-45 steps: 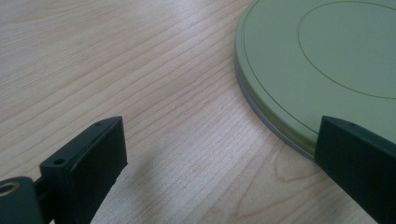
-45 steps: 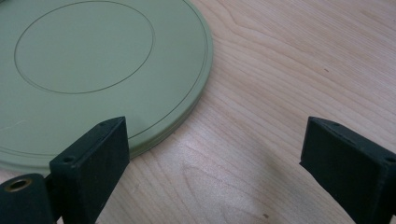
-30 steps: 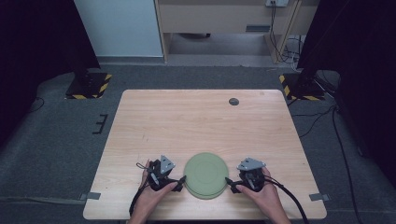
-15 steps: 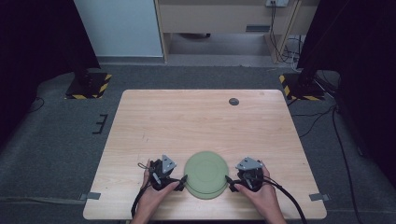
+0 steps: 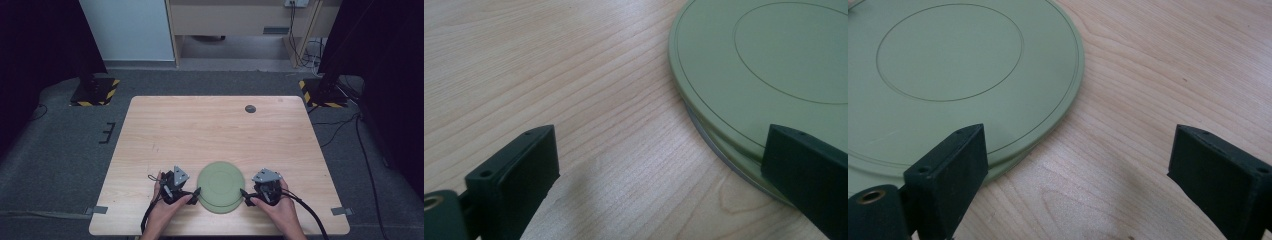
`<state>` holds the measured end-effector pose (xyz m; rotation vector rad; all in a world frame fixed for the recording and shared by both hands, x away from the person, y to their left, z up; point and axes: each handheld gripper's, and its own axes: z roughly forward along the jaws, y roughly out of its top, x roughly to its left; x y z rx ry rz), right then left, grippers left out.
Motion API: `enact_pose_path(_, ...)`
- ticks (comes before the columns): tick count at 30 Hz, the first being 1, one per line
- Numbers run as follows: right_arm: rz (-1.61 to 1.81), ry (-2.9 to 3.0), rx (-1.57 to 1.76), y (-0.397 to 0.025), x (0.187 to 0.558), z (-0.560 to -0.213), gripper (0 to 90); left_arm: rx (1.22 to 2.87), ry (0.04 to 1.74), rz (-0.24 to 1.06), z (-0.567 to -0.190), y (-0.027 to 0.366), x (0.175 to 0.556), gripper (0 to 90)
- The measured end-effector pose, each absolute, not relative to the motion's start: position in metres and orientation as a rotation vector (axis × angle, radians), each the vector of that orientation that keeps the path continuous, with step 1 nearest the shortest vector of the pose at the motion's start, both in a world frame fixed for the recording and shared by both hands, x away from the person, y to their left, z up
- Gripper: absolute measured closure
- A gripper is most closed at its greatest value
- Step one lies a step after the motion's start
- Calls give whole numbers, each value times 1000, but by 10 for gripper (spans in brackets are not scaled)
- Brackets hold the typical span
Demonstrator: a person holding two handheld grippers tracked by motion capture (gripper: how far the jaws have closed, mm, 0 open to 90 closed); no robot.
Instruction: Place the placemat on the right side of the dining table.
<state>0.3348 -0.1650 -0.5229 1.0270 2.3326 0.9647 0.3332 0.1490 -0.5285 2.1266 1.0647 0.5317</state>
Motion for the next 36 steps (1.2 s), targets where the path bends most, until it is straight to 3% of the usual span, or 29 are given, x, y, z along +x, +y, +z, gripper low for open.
enact_pose_path(36,973,2318,1045,-163,338,-525,102,2094,1096,566,-530,148,338,23)
